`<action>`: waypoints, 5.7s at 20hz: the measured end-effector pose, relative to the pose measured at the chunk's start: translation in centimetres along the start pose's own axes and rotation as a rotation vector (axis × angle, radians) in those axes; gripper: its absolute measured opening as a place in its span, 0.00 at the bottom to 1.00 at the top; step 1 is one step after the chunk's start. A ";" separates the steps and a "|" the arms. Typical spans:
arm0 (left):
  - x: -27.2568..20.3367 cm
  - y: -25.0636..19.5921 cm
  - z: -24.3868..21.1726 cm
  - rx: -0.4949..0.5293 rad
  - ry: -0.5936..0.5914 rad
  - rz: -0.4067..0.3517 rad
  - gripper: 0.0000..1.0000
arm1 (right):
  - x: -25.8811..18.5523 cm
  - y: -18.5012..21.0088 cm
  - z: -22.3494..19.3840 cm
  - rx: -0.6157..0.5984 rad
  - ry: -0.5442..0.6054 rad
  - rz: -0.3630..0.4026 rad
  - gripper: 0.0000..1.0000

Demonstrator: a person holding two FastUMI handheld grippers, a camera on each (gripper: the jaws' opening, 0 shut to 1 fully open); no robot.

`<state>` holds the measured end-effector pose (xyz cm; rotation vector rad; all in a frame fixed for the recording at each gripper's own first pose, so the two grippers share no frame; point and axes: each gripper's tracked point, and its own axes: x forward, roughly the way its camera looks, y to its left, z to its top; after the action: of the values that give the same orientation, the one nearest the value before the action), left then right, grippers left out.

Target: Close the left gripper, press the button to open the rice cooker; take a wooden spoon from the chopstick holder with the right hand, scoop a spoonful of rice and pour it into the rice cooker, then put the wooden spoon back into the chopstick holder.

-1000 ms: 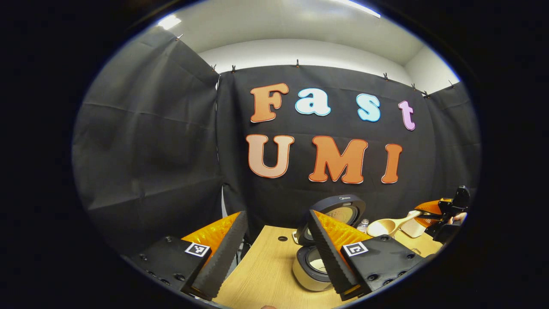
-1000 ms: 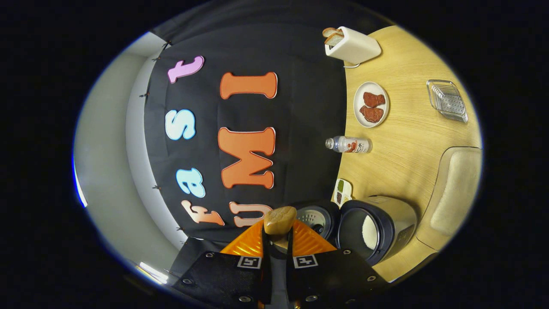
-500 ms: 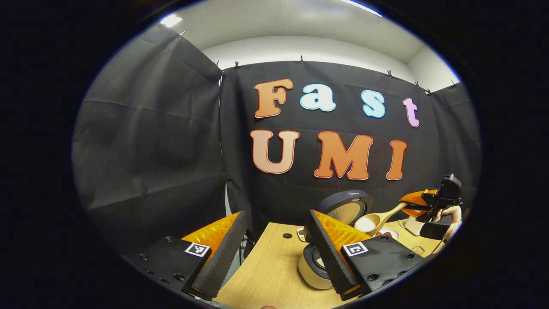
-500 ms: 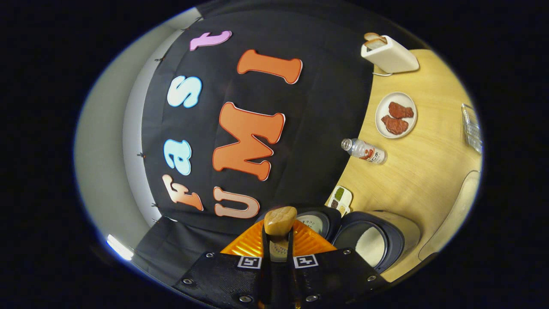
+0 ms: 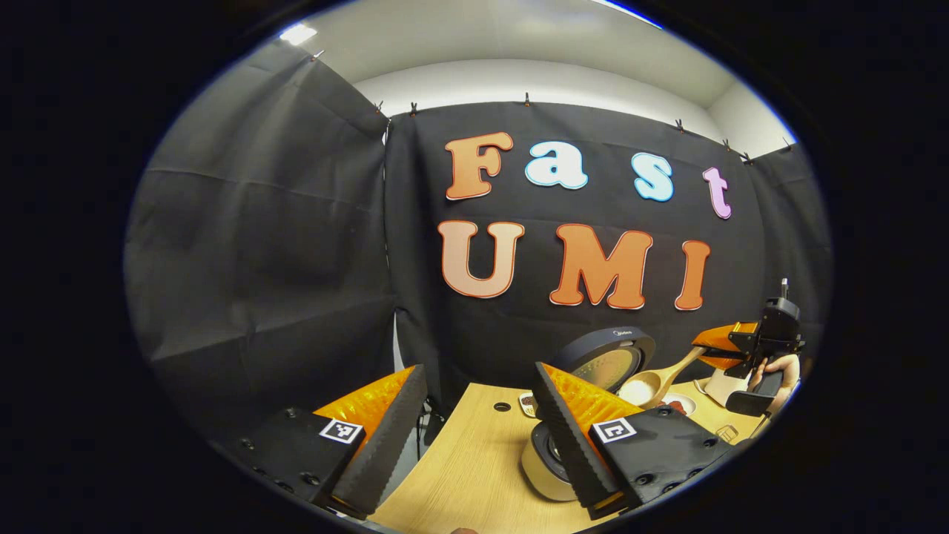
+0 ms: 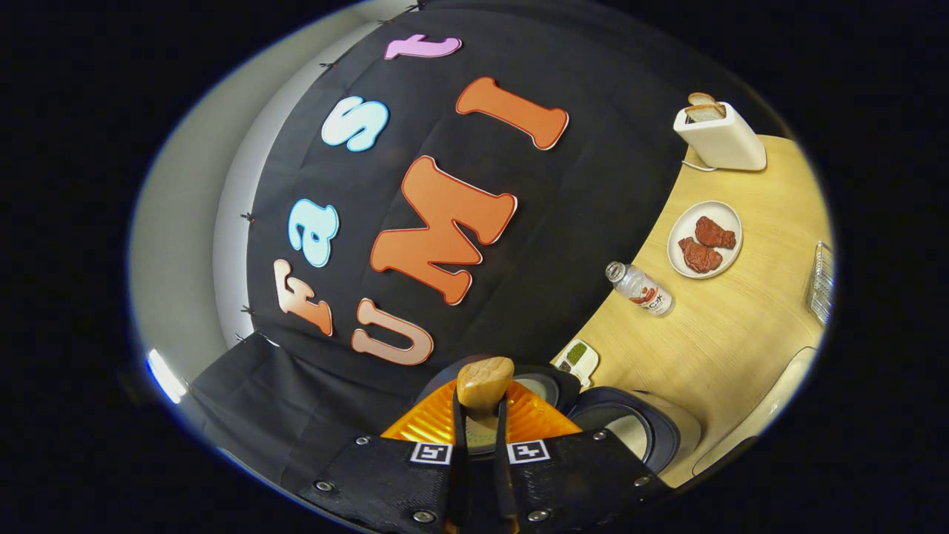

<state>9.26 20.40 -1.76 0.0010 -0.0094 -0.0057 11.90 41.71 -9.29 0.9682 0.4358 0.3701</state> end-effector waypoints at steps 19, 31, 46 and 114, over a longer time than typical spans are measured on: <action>-0.3 -0.7 0.3 0.006 -0.009 -0.009 0.99 | -0.5 0.4 0.2 -0.247 -0.043 -0.020 0.13; -0.9 -0.5 0.9 0.009 -0.012 -0.011 0.97 | -0.9 1.9 -0.1 -0.396 -0.062 -0.002 0.13; -1.0 -0.3 0.9 0.012 -0.008 -0.011 0.97 | -0.8 2.7 -1.6 -0.553 -0.056 0.019 0.13; -2.7 -8.5 2.6 0.034 -0.052 0.041 0.97 | -13.7 -29.1 11.2 -0.688 0.046 -0.392 0.13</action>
<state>6.45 11.91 0.81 0.0345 -0.0618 0.0356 9.01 12.12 -25.85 0.1954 0.4827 0.1615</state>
